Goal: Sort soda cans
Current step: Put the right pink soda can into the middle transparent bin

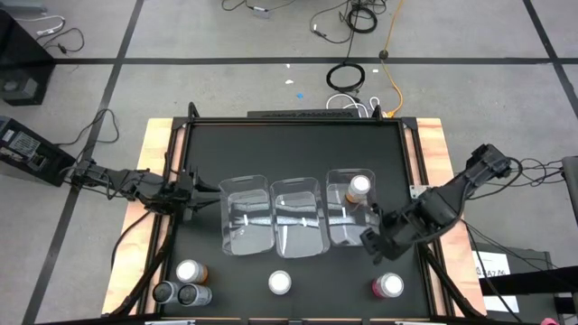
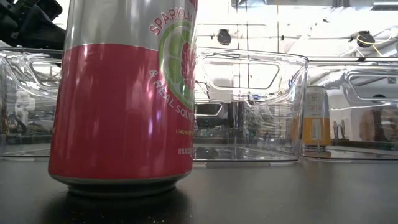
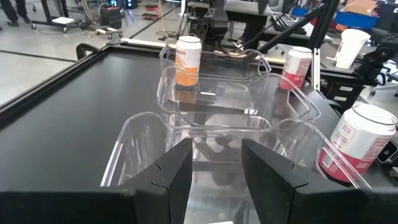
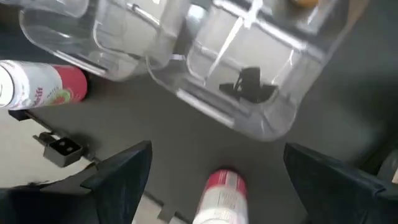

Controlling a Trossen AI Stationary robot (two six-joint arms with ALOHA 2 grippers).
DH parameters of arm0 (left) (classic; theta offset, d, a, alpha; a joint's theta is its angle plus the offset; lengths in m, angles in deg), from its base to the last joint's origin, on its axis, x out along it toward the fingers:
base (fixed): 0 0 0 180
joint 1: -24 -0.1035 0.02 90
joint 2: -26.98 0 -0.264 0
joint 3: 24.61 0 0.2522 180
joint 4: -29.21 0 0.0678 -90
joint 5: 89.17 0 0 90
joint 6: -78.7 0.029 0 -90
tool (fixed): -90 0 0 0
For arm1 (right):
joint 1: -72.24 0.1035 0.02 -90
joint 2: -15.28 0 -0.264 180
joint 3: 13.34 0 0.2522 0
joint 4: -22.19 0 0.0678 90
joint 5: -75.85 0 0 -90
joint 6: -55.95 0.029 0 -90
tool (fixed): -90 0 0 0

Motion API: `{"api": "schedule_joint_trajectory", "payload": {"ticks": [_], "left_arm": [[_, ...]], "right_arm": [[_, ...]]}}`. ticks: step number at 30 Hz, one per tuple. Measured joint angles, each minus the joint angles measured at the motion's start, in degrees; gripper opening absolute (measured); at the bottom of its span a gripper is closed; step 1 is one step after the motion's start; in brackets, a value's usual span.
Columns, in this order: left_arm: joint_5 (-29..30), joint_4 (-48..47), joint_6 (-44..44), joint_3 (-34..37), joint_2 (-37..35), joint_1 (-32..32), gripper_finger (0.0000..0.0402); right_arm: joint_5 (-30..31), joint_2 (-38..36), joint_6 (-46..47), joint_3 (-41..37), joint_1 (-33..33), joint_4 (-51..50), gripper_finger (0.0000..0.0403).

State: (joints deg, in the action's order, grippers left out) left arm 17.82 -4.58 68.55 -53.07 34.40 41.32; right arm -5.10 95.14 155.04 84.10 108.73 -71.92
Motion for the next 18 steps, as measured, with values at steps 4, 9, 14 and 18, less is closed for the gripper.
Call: {"api": "schedule_joint_trajectory", "payload": {"ticks": [4, 9, 14, 18], "left_arm": [[0.00, 0.00, 0.00, 0.00, 0.00, 0.00, 0.0148], [0.00, -0.24, 0.04, 0.01, 0.07, 0.01, 0.0148], [0.00, -0.28, 0.04, 0.00, 0.07, 0.00, 0.0148], [0.00, -0.28, 0.04, 0.00, 0.07, 0.01, 0.0148]], "right_arm": [[-1.62, 2.03, 9.11, 0.00, 4.10, -0.94, 0.0357], [-8.73, 7.25, 16.56, 0.00, 8.12, -0.93, 0.0357], [-9.01, 10.27, 23.35, -0.02, 11.73, 2.25, 0.0357], [-9.60, 12.55, 26.67, -0.02, 14.33, 5.15, 0.0357]]}}
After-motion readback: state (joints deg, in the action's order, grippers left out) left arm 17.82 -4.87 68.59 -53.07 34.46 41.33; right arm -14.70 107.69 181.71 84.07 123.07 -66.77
